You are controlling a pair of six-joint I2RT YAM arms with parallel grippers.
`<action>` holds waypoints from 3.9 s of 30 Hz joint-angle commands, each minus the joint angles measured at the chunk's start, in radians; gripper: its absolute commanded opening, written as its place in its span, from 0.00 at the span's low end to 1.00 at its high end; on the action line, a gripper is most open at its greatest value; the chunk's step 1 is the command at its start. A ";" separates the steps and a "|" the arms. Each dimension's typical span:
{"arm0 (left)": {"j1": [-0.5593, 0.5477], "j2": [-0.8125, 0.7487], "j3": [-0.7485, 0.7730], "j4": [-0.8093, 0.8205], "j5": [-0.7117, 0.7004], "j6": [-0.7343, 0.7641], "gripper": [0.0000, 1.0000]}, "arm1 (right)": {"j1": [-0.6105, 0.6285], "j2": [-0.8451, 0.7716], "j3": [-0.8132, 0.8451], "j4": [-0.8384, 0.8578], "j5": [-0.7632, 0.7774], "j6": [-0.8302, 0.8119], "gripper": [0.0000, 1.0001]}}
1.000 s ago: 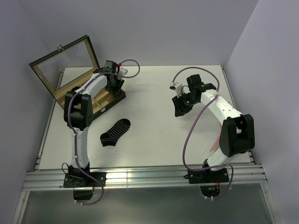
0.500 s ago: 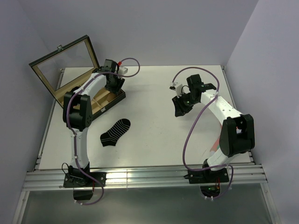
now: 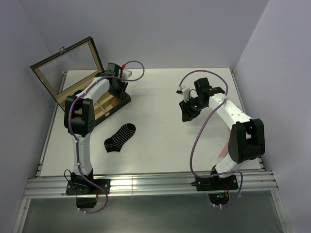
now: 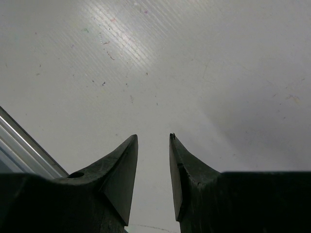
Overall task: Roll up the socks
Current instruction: Place the sock in the storage box, then roll the sock at the center of the board.
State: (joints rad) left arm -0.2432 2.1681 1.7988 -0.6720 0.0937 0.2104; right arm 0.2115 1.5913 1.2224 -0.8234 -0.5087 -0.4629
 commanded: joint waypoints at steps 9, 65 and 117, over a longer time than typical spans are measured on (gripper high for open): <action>0.002 -0.111 -0.009 0.037 0.054 -0.046 0.48 | -0.003 -0.039 -0.004 0.006 0.010 -0.013 0.40; -0.031 -1.376 -0.661 0.146 -0.222 -0.799 0.48 | 0.882 0.305 0.061 0.819 0.193 0.179 0.39; -0.033 -1.370 -0.912 0.307 -0.212 -0.855 0.47 | 0.867 0.391 0.121 0.433 0.113 0.032 0.22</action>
State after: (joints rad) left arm -0.2703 0.8024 0.9245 -0.4526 -0.1287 -0.6079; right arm 1.1099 2.0430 1.3663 -0.2367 -0.3248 -0.3988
